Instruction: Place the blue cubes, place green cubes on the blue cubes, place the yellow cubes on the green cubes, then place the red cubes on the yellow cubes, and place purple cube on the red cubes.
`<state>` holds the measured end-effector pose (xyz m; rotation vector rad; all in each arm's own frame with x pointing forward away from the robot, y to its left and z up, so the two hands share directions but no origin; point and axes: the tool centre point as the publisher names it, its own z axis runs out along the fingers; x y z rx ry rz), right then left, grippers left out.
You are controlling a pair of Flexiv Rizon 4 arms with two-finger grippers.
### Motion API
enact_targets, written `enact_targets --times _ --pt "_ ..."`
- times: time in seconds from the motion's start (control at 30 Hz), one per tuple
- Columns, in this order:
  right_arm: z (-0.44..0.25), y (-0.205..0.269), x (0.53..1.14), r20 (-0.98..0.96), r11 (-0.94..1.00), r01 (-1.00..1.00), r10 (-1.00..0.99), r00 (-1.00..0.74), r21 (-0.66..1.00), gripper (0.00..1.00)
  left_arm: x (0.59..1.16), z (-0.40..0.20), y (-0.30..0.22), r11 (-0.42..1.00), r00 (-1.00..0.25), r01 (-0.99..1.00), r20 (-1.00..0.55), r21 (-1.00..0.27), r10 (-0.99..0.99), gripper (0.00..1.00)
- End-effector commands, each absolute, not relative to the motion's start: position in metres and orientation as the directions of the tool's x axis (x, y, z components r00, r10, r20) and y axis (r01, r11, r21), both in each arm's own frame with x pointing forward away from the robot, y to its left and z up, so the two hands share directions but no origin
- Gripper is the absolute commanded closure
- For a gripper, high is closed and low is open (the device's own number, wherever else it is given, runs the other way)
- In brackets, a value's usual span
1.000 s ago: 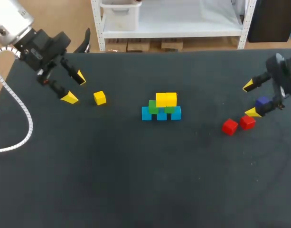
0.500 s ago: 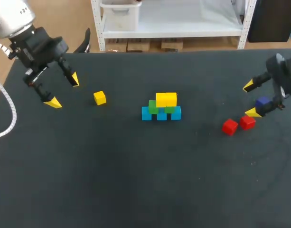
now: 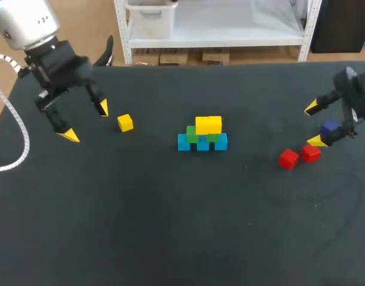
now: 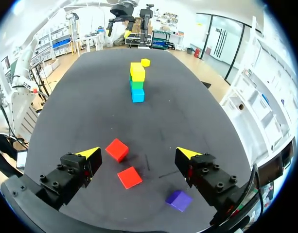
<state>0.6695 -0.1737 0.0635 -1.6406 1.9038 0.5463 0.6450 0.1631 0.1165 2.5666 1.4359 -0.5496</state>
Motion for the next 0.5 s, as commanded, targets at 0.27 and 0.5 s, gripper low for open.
enact_targets --times 0.27,0.5 --pt "0.063 -0.174 0.669 -0.65 0.167 -0.984 -0.754 -0.091 -0.055 0.0 0.672 0.109 0.134 -0.565 0.507 0.82 -0.342 -0.094 0.792 0.0" --pt "0.063 -0.174 0.669 -0.65 0.167 -0.984 -0.754 -0.091 -0.055 0.0 0.687 0.106 0.121 -0.576 0.514 0.812 -0.35 -0.097 0.783 0.0"
